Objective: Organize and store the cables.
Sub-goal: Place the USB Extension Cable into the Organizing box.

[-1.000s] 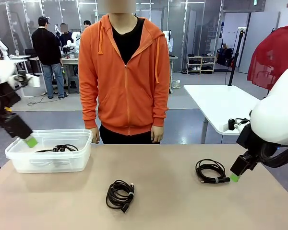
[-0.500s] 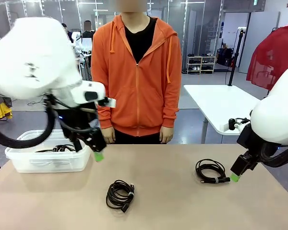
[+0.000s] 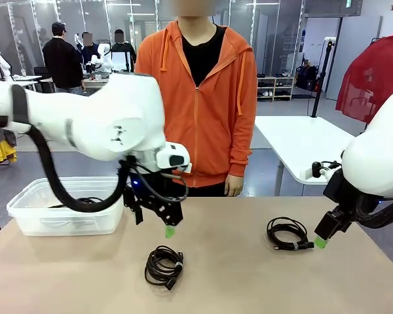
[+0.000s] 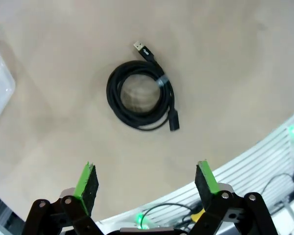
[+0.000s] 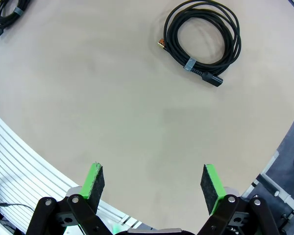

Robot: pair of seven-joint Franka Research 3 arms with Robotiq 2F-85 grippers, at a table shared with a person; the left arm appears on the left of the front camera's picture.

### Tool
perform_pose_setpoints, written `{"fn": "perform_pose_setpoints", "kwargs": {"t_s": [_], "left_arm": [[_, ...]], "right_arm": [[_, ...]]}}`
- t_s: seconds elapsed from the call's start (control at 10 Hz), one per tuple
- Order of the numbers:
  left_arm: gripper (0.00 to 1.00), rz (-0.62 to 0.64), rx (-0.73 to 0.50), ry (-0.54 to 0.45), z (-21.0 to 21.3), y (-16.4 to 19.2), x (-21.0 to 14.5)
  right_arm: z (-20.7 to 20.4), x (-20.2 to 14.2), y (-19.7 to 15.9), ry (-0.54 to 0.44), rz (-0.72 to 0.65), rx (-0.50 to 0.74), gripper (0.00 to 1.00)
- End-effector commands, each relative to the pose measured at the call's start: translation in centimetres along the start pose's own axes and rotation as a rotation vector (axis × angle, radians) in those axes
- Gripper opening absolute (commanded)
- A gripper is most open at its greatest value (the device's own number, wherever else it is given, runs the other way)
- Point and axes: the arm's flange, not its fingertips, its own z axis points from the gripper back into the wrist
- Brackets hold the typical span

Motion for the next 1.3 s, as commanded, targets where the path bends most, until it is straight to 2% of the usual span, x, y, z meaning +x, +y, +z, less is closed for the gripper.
{"fn": "perform_pose_setpoints", "kwargs": {"t_s": [0.0,0.3,0.6,0.9,1.2], "left_arm": [[1.0,0.135,0.008,0.014,-0.8,-0.8,4.1],[1.0,0.295,0.01,0.086,-4.7,-1.9,7.2],[1.0,0.356,0.03,0.14,-7.7,-2.9,7.8],[1.0,0.388,0.042,0.118,-10.1,-2.7,7.6],[1.0,0.397,0.074,0.147,-12.7,-2.4,7.8]], "right_arm": [[-0.2,0.1,0.0,0.002,-0.025,-0.017,1.0],[-0.2,0.1,0.0,0.002,-0.025,-0.017,1.0],[-0.2,0.1,0.0,0.002,-0.025,-0.017,1.0],[-0.2,0.1,0.0,0.002,-0.025,-0.017,1.0],[-0.2,0.1,0.0,0.002,-0.025,-0.017,1.0]]}}
